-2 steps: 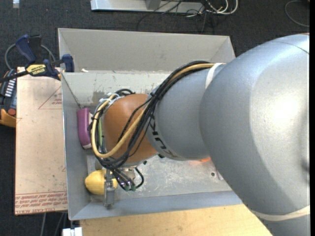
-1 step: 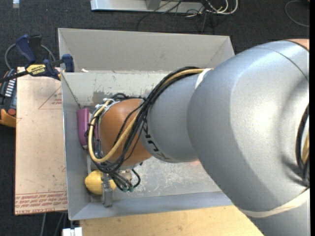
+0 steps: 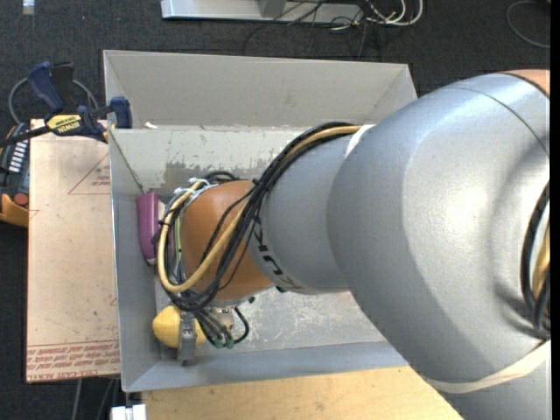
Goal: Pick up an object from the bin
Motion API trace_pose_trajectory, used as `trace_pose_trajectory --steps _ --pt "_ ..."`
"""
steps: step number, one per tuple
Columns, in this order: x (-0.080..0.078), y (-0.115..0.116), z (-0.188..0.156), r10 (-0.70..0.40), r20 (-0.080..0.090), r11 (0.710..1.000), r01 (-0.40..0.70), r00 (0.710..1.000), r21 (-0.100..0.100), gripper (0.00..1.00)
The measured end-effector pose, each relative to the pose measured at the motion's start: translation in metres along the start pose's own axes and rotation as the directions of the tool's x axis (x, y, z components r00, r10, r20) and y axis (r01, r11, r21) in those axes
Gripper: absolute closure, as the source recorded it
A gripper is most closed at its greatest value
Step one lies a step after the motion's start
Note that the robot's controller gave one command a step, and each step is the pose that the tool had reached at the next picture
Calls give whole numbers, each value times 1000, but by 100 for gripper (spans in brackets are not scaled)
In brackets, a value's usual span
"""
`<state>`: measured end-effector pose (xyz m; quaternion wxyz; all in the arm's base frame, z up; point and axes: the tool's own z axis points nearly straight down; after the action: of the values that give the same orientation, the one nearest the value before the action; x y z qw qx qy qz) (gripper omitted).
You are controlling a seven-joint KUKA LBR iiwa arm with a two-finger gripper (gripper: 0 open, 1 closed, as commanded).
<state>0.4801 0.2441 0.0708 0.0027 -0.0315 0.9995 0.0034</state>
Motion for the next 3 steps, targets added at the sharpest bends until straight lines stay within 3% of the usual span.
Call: trace_pose_trajectory --steps 3 --pt "1 0 -8 0 -2 1000 0 1000 0 100"
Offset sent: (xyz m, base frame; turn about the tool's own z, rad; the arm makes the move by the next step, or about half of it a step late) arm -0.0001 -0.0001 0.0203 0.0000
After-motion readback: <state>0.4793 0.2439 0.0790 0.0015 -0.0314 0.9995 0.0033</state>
